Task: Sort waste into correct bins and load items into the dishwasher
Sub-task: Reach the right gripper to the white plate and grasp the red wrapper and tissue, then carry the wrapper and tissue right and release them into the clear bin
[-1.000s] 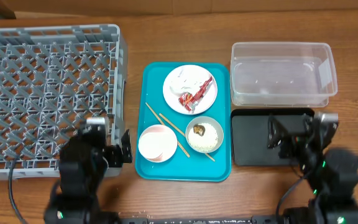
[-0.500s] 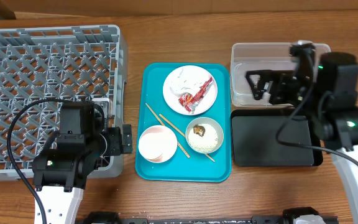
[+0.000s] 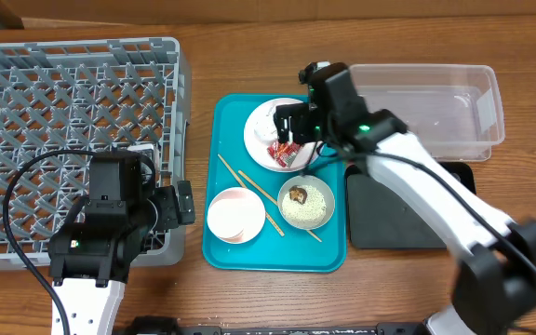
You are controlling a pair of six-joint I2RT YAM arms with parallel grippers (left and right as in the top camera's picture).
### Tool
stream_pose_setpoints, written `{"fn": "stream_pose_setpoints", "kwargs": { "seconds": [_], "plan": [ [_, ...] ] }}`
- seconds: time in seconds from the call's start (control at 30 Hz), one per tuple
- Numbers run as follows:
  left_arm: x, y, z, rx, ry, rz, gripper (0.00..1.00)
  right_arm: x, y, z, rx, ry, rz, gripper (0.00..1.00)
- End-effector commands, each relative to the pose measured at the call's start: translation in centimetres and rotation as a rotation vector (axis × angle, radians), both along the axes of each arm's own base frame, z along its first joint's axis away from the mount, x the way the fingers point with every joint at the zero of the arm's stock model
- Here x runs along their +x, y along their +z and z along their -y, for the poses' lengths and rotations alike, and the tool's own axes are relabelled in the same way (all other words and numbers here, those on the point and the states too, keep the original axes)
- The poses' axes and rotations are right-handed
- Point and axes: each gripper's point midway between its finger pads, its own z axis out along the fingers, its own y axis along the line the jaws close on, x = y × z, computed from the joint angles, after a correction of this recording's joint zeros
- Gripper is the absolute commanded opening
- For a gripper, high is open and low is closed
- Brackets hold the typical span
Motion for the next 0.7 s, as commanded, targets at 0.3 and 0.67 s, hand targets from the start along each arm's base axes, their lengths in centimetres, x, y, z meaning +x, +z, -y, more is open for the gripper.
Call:
{"fn": "stream_pose_setpoints", "kwargs": {
  "seconds": [0.3,0.67],
  "plan": [
    [0.5,1.2,-0.1,-0.005,0.019,0.035,1.00,1.9,-12.3,-0.4,0.043,-0.294,-0.243,0.82],
    [0.5,1.2,0.0,-0.009,0.016,0.035,1.00,4.3,-1.6,1.5,0.074,-0.306,-0.065,0.07]
  ]
}}
